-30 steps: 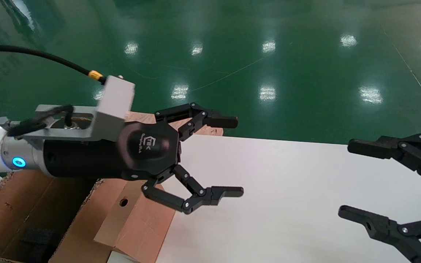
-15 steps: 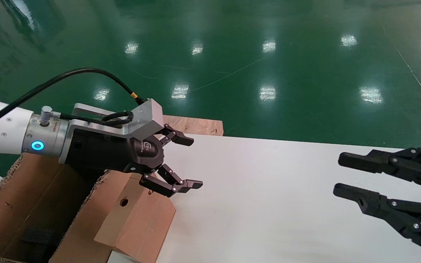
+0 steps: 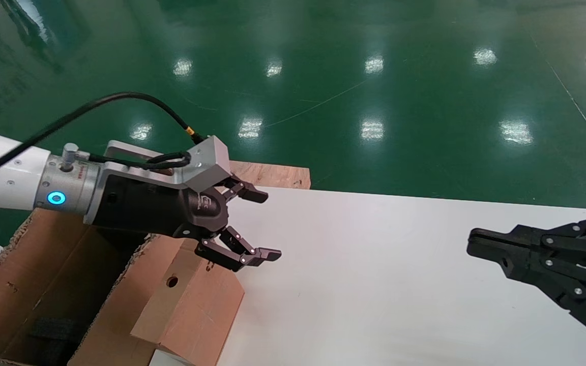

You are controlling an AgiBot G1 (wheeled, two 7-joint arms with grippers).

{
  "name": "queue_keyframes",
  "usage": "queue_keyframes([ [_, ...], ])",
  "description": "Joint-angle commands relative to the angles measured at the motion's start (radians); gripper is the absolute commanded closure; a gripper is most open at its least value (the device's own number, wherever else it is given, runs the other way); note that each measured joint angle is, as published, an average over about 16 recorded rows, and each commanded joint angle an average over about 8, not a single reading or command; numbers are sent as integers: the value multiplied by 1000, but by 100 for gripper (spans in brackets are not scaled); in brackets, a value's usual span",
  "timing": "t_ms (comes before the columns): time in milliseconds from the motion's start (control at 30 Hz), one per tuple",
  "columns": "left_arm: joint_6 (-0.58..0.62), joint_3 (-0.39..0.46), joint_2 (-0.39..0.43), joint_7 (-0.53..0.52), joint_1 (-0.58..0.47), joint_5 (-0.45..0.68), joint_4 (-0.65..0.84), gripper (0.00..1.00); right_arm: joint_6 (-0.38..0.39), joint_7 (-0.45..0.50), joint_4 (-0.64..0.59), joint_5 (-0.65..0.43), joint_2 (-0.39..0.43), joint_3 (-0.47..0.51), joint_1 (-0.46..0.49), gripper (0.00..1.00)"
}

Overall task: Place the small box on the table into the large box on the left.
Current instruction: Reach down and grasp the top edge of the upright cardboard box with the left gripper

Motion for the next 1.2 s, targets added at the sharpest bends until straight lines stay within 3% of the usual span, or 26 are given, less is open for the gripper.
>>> queue_keyframes([
  [33,5,17,7,-29,-11,40,1,0,0,0,0,0,0,0,0,100],
  [233,61,130,100,-274,-139,255,-4,0,0,0,0,0,0,0,0,100],
  [367,66,165,125,-343,-189,310,-7,0,0,0,0,0,0,0,0,100],
  [1000,63,177,133,-353,-202,322,1,0,0,0,-1,0,0,0,0,100],
  [1200,66,214,178,-404,-226,376,19,0,0,-1,-1,1,0,-1,0,100],
])
